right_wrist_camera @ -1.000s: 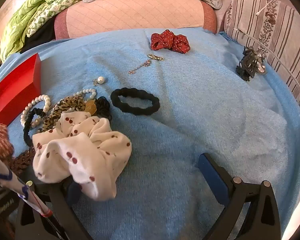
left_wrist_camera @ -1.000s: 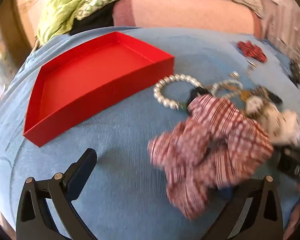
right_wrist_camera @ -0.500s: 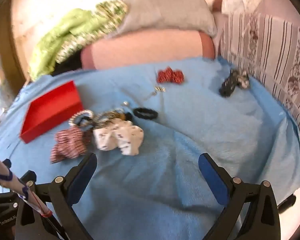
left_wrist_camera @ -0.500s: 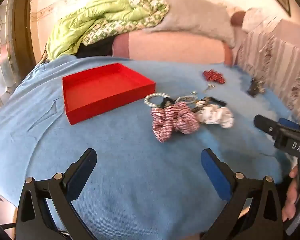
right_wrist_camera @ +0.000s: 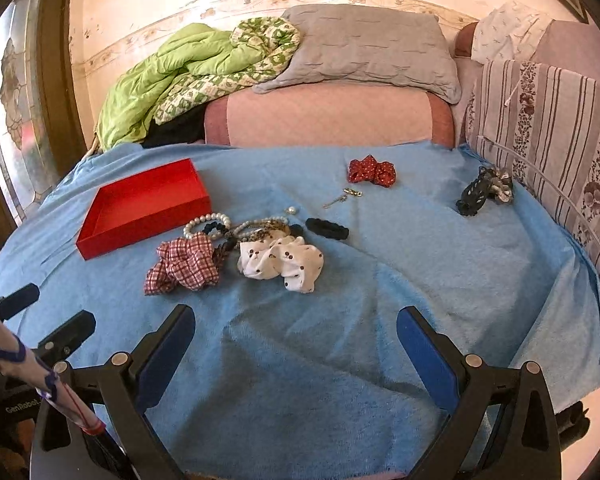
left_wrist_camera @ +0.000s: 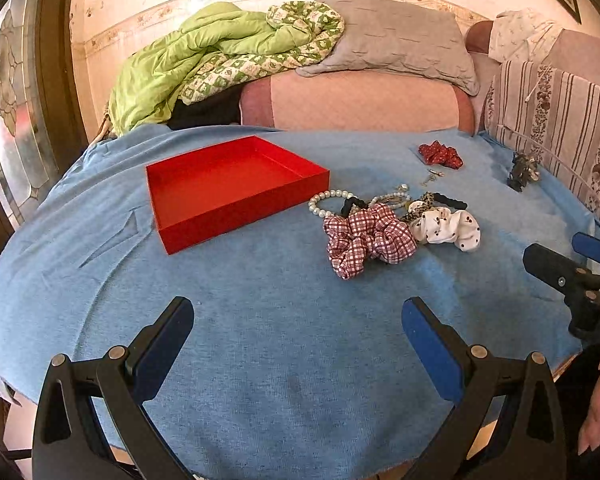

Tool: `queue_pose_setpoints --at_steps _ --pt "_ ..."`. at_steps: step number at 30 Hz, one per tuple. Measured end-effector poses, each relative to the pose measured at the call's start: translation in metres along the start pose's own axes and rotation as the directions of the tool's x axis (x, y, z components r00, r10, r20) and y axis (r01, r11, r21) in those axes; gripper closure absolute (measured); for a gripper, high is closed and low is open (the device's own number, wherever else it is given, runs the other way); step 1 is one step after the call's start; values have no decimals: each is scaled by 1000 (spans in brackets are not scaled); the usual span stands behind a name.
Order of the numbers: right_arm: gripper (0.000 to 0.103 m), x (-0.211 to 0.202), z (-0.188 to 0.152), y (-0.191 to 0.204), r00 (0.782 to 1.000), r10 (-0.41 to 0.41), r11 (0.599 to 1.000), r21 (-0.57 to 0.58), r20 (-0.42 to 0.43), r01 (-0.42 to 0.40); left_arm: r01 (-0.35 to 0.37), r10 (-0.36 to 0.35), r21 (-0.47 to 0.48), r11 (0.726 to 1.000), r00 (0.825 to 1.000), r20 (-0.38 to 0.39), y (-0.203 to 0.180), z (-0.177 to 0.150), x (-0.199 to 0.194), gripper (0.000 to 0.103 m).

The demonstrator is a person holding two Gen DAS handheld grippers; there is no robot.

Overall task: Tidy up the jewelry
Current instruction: 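Move both grippers toward the pile of scrunchies and bracelets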

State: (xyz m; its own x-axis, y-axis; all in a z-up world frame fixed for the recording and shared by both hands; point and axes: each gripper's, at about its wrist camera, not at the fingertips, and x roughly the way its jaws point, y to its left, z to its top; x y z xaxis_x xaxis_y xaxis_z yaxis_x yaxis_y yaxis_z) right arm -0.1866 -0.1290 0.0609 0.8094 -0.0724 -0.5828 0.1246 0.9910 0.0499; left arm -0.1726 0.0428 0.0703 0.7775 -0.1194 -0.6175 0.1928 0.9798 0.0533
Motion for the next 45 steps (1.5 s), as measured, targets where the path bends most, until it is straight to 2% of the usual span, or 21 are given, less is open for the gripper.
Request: queue_pose_setpoints --at_steps 45 --pt "1 10 -4 3 999 7 1000 -3 -42 -7 0 1 28 1000 999 -37 -1 -6 12 0"
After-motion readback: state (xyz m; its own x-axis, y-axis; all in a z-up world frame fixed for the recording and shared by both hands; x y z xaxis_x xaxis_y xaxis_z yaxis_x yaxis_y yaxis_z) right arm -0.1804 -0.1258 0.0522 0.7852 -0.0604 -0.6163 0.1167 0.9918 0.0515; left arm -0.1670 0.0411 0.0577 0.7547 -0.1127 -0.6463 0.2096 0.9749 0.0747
